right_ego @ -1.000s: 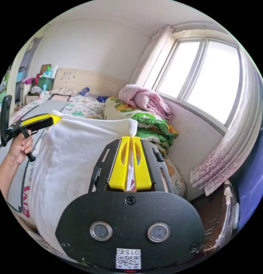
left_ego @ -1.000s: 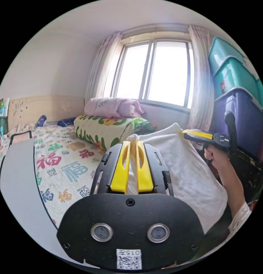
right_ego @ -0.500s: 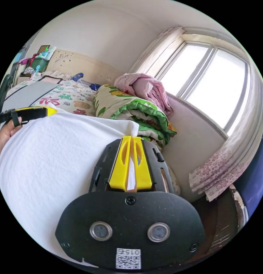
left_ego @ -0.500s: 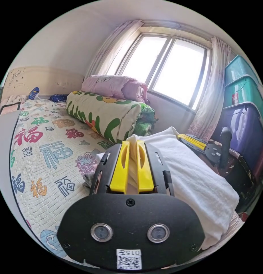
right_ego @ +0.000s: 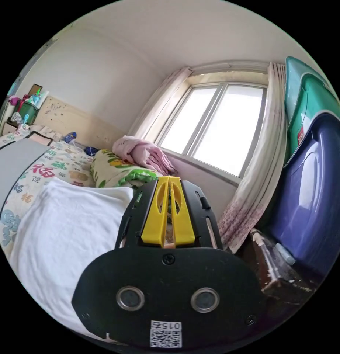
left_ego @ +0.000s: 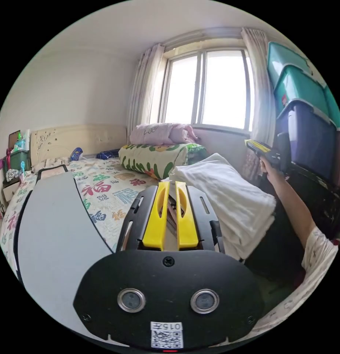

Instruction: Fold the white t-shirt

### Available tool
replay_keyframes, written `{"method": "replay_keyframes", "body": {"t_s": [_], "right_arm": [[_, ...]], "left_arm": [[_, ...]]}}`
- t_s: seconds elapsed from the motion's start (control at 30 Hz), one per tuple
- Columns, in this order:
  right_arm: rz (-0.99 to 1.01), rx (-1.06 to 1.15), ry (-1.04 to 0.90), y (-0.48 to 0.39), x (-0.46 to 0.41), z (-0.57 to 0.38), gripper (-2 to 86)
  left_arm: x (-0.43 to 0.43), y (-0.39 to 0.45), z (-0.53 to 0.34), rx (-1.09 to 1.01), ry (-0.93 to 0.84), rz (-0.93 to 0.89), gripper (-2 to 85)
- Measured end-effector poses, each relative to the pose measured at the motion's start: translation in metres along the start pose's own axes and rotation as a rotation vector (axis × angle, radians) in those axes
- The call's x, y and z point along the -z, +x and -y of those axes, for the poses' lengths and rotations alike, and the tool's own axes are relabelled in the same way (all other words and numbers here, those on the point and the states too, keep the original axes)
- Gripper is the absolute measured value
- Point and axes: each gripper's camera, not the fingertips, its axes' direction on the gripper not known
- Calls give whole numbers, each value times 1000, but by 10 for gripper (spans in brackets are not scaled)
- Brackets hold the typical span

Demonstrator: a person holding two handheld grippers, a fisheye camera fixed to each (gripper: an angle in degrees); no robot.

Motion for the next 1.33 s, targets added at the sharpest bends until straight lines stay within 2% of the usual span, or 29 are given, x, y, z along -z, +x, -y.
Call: {"method": "replay_keyframes", "body": {"t_s": [0.2,0.37,0.57,0.7,0.8,0.87,0.9,0.93,0.97,1.0,1.03,1.1,1.2,1.27,1.33], "right_arm": [[336,93,185,-25,75,-19,-10],[734,147,353,-88,147,-99,-10],[986,267,339,-158,161,-148,-10],[1119,319,305,-166,146,-162,-10],[1165,290,328,-153,128,-181,-10],[1205,244,315,-147,108,-195,-10],[1222,238,314,-147,103,-199,-10],[1260,229,317,-148,94,-207,-10],[1300,224,320,-151,86,-213,-10],[1323,223,321,-153,82,-216,-10],[1380,221,320,-157,75,-218,-10],[1473,228,316,-162,64,-217,-10],[1519,242,331,-166,52,-212,-10],[1536,240,347,-168,43,-210,-10],[1569,233,349,-168,34,-211,-10]], "left_arm": [[131,-9,-30,-9,137,-56,16],[222,-30,-66,-26,148,87,22],[268,-89,-68,73,68,210,44],[313,-127,-78,139,26,331,58],[364,-172,-91,264,-143,576,78],[423,-212,-114,472,-245,979,105],[439,-223,-123,527,-276,1101,115],[475,-245,-144,674,-339,1333,128],[512,-266,-170,841,-385,1493,132],[529,-275,-185,931,-397,1528,133],[560,-288,-214,1107,-386,1511,135],[587,-300,-251,1304,-358,1403,137],[594,-283,-240,1270,-304,1457,133],[595,-288,-218,1227,-438,1495,115],[614,-279,-205,1201,-431,1494,85]]}}
